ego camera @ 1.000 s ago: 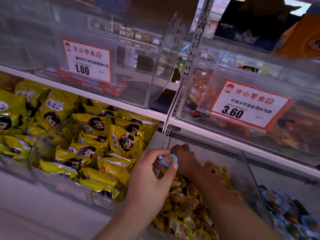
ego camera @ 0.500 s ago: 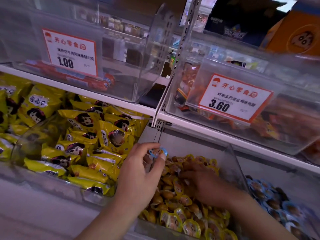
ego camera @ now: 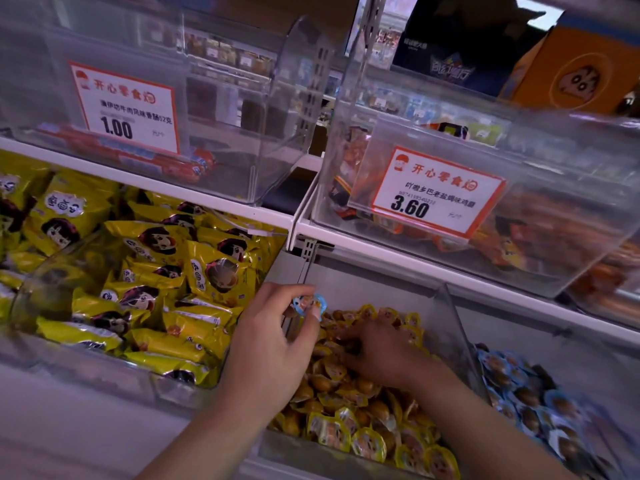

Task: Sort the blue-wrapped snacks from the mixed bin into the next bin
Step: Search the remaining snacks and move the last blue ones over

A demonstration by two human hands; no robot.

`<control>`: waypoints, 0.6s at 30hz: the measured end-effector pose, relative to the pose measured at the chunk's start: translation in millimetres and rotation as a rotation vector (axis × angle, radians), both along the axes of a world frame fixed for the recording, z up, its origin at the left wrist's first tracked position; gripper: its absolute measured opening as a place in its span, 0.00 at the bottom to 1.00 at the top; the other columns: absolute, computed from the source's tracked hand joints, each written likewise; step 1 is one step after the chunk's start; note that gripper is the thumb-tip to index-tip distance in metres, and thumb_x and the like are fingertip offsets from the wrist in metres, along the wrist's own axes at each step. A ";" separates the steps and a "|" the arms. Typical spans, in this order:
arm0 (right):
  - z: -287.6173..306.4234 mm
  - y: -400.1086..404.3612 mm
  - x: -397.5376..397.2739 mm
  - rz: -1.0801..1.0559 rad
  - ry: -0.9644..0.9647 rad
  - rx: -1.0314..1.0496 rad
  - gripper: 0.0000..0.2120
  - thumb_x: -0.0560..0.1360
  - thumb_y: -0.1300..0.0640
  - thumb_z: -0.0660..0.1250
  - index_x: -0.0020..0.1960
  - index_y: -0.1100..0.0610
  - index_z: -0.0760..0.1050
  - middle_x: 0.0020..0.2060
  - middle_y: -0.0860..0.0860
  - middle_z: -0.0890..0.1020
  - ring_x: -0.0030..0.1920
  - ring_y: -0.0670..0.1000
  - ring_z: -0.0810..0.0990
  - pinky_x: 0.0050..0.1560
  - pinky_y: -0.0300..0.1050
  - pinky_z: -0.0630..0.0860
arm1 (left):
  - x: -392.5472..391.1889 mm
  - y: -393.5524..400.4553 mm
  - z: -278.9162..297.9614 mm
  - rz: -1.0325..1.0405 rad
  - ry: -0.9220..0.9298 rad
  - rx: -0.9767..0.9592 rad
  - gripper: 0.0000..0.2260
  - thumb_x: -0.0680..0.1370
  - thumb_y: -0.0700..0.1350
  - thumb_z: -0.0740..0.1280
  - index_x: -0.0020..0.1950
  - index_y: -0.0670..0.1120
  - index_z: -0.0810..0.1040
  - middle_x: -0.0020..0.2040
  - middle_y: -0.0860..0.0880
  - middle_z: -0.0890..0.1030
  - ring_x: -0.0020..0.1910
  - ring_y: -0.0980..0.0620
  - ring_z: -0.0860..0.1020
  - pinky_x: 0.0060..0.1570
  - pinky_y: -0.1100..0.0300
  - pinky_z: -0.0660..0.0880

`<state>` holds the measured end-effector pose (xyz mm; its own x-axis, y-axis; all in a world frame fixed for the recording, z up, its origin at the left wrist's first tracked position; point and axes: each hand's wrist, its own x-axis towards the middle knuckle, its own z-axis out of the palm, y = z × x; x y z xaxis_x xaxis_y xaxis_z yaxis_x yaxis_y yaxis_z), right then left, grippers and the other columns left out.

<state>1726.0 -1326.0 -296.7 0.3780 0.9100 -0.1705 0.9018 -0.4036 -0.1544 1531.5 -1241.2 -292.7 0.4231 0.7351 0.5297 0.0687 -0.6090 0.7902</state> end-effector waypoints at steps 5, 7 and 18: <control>11.1 -13.7 -17.8 -0.166 0.172 0.438 0.05 0.77 0.54 0.67 0.45 0.49 0.82 0.40 0.46 0.84 0.43 0.46 0.82 0.46 0.46 0.79 | -2.8 -3.1 4.7 -0.001 0.057 0.148 0.10 0.78 0.53 0.65 0.59 0.56 0.77 0.53 0.60 0.74 0.54 0.58 0.76 0.49 0.58 0.76; 22.4 -30.2 -28.9 -0.422 0.519 0.773 0.06 0.78 0.58 0.68 0.47 0.51 0.83 0.41 0.48 0.86 0.44 0.48 0.84 0.49 0.43 0.81 | 0.9 -12.9 7.9 -0.018 0.094 0.215 0.11 0.78 0.53 0.64 0.59 0.55 0.78 0.52 0.58 0.75 0.53 0.56 0.75 0.49 0.57 0.74; 57.0 -103.3 -62.1 -0.558 1.379 0.927 0.14 0.76 0.54 0.69 0.58 0.60 0.81 0.46 0.58 0.82 0.38 0.53 0.76 0.32 0.43 0.66 | 30.6 -84.1 14.8 -0.337 0.161 0.255 0.19 0.80 0.61 0.61 0.69 0.58 0.73 0.64 0.62 0.74 0.63 0.60 0.73 0.62 0.64 0.68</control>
<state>1663.9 -1429.4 -239.6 0.6904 0.7072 -0.1527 -0.2784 0.0648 -0.9583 1562.1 -1325.3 -277.9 0.7084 0.3967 0.5838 -0.0567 -0.7925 0.6072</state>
